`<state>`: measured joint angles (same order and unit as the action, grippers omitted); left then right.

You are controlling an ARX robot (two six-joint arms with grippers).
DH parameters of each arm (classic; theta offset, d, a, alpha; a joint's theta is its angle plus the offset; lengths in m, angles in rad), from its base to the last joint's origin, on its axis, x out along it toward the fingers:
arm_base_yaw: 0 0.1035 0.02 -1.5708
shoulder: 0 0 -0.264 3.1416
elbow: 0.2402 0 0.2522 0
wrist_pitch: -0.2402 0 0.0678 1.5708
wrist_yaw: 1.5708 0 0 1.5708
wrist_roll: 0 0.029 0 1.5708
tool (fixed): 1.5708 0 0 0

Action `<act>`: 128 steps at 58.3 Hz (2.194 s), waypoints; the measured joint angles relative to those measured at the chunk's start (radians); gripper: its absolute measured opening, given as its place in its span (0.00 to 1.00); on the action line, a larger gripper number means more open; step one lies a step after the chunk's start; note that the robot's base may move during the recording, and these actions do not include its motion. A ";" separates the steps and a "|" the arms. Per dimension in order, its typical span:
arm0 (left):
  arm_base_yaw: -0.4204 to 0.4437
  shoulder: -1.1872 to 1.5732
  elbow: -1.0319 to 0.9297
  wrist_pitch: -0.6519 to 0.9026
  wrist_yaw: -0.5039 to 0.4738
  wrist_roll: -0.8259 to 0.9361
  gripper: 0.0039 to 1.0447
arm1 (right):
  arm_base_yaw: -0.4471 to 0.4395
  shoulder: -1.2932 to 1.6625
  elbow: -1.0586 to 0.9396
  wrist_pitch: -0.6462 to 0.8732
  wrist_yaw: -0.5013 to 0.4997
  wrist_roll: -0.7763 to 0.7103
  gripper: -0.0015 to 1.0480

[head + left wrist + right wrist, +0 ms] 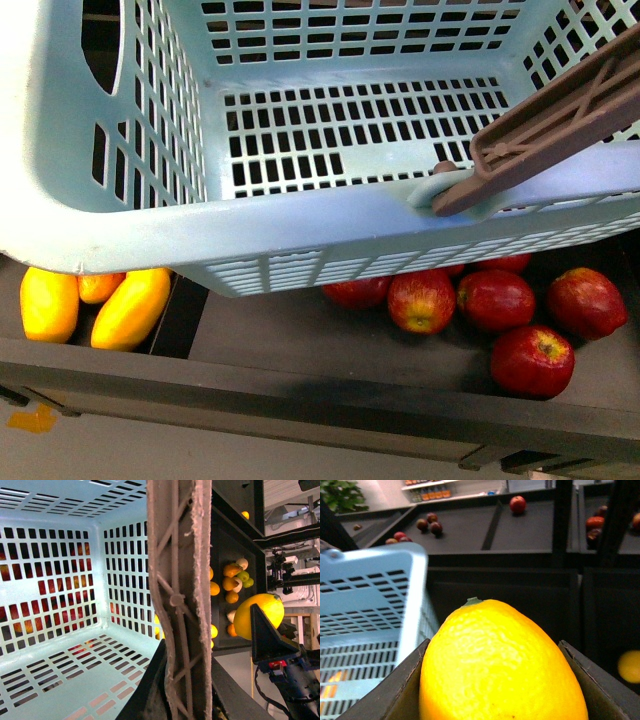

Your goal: Pick lemon and mango into basket

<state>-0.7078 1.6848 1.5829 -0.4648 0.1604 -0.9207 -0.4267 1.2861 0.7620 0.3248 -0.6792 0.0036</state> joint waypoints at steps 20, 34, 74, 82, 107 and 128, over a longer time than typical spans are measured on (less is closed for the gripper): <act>0.000 0.000 0.000 0.000 0.000 0.000 0.07 | 0.470 0.058 -0.005 0.015 0.331 0.068 0.74; 0.000 0.000 -0.003 0.000 0.000 -0.001 0.07 | 0.444 0.018 -0.044 0.047 0.489 0.128 0.92; -0.003 0.000 -0.004 0.000 -0.004 -0.002 0.07 | 0.401 -0.319 -0.524 0.392 0.673 0.006 0.08; -0.003 0.000 -0.004 0.000 -0.001 -0.002 0.07 | 0.422 -0.391 -0.579 0.382 0.674 0.002 0.02; -0.002 0.000 -0.004 0.000 -0.003 -0.004 0.07 | 0.423 -0.632 -0.697 0.255 0.677 -0.001 0.03; -0.002 0.000 -0.004 0.000 -0.002 -0.001 0.07 | 0.423 -0.647 -0.703 0.250 0.678 0.000 0.66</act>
<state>-0.7097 1.6848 1.5791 -0.4648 0.1589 -0.9215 -0.0036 0.6388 0.0593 0.5751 -0.0017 0.0032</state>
